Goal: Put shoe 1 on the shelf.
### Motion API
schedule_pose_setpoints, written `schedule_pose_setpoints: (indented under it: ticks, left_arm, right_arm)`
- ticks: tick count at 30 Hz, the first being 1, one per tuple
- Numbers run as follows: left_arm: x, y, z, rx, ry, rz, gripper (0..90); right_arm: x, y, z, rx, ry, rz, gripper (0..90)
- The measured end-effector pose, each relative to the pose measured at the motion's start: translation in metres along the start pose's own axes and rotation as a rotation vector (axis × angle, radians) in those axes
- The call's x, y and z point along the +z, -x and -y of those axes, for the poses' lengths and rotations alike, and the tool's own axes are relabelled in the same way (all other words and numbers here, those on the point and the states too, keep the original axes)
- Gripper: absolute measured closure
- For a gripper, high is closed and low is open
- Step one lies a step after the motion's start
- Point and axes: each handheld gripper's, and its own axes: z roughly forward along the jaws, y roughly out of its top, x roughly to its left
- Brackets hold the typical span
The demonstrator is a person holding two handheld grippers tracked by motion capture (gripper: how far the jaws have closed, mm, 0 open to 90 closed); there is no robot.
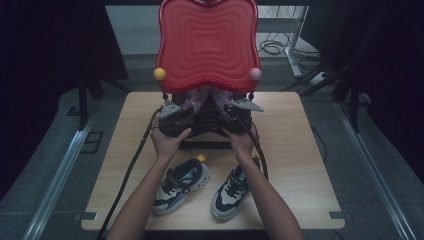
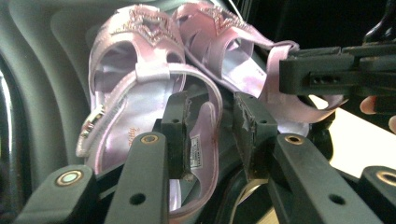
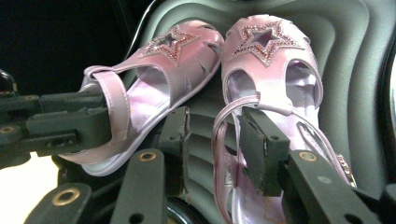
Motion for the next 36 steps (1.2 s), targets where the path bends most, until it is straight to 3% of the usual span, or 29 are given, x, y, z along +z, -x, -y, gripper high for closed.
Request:
schedule_pose_setpoints:
  ticks: [4, 11, 14, 25, 32, 36]
  left_arm:
    - [-0.007, 0.002, -0.002, -0.003, 0.025, 0.002, 68.0]
    - [-0.016, 0.004, -0.005, -0.042, 0.026, 0.026, 68.5]
    - [-0.021, 0.007, -0.006, -0.026, 0.021, 0.023, 68.9]
    - [-0.038, 0.012, -0.005, -0.034, 0.010, 0.051, 69.3]
    - [-0.046, 0.017, 0.001, -0.003, -0.004, 0.032, 69.0]
    - [-0.052, 0.017, 0.006, -0.011, -0.016, 0.037, 68.7]
  right_arm:
    - [-0.007, -0.001, -0.002, -0.015, 0.008, -0.002, 59.8]
    - [-0.023, -0.006, -0.003, -0.024, 0.028, -0.029, 57.9]
    - [-0.028, -0.007, -0.003, -0.022, 0.028, -0.058, 57.4]
    - [-0.046, -0.005, 0.005, -0.047, 0.031, -0.113, 55.7]
    - [-0.056, -0.003, 0.010, -0.061, 0.022, -0.160, 55.5]
    - [-0.062, -0.001, 0.014, -0.080, 0.018, -0.173, 53.7]
